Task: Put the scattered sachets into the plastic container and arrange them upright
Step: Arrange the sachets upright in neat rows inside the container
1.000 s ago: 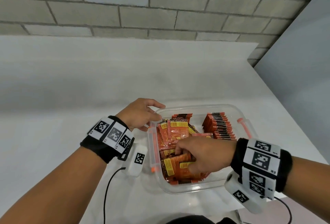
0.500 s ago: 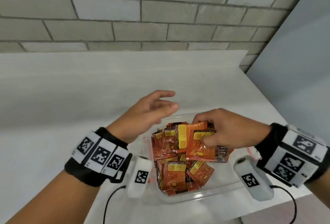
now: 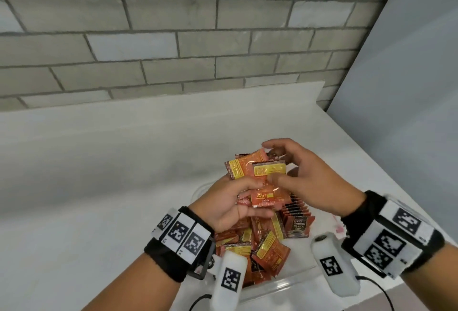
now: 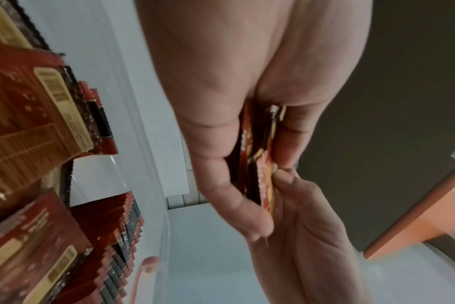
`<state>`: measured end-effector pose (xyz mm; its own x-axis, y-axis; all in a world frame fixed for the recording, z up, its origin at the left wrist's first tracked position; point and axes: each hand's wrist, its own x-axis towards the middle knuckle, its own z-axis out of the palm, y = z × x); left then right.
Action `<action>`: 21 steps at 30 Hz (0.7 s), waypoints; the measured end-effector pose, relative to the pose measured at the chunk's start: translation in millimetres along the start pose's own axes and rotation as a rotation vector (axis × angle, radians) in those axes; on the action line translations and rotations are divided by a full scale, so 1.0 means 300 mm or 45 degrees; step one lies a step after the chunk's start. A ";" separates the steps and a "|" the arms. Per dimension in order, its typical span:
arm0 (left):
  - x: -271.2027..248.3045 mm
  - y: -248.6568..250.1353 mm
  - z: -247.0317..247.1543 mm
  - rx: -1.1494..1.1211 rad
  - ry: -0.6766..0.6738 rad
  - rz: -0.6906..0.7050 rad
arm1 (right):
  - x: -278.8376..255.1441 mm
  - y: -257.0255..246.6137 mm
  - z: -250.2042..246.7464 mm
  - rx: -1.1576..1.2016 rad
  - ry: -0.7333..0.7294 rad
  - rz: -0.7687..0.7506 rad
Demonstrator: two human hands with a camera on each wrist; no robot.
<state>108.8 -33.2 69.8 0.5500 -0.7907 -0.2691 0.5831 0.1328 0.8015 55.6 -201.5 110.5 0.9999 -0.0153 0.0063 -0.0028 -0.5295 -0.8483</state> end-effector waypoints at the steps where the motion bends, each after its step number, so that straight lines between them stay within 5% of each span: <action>1: 0.006 0.000 0.004 -0.030 0.050 0.029 | -0.004 0.012 0.013 -0.003 0.091 0.040; 10: 0.031 0.007 0.010 -0.237 0.201 0.064 | -0.047 0.066 0.032 0.452 0.276 0.284; 15: 0.049 -0.007 -0.010 0.117 0.103 0.081 | -0.056 0.055 -0.040 0.403 0.457 0.237; 21: 0.076 -0.026 0.000 0.317 0.063 0.087 | -0.038 0.017 -0.062 -0.002 0.149 -0.027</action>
<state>116.7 -52.3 57.3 0.6151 -0.7539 -0.2308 0.3820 0.0289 0.9237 43.9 -219.6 116.0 0.9909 -0.1030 0.0861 0.0183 -0.5322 -0.8464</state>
